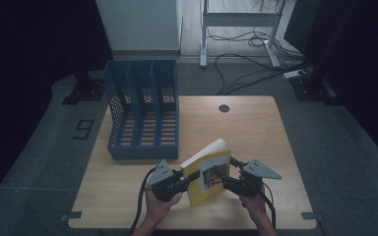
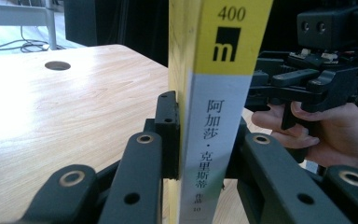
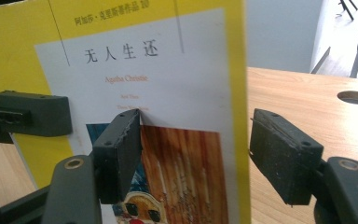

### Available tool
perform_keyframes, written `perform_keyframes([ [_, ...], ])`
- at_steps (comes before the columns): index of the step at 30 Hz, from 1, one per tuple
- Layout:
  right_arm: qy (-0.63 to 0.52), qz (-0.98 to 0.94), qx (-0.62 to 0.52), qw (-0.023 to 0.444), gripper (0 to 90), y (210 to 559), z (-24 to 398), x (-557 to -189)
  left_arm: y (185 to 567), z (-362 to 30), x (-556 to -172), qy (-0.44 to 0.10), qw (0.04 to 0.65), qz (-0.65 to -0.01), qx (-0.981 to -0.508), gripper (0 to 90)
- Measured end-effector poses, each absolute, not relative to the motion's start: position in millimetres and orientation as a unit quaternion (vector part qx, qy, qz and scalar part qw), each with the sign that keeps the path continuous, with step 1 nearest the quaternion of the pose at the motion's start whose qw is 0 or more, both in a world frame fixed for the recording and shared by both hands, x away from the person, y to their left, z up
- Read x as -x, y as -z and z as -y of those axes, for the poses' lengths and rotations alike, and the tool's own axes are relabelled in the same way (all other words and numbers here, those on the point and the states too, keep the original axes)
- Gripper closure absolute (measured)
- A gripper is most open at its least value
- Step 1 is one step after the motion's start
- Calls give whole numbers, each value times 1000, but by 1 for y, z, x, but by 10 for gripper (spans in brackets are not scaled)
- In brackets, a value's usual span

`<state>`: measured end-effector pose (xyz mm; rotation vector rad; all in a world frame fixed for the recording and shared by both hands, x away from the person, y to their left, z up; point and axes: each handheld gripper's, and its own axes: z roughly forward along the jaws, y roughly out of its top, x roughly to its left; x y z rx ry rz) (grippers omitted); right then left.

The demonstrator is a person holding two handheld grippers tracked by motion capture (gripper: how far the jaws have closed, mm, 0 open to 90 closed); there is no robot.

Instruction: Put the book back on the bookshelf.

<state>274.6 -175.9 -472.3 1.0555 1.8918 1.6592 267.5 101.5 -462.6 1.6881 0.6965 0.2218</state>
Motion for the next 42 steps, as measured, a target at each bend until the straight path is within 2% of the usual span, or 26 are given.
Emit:
perform_keyframes([
  [13,-601,-666,-392,202,333,472,184,-276,461,-117,-273,-76,628,-329,-701,756],
  [42,-583,-678,-407,186,327,482,186,-284,440,-148,-270,-92,655,-340,-668,756],
])
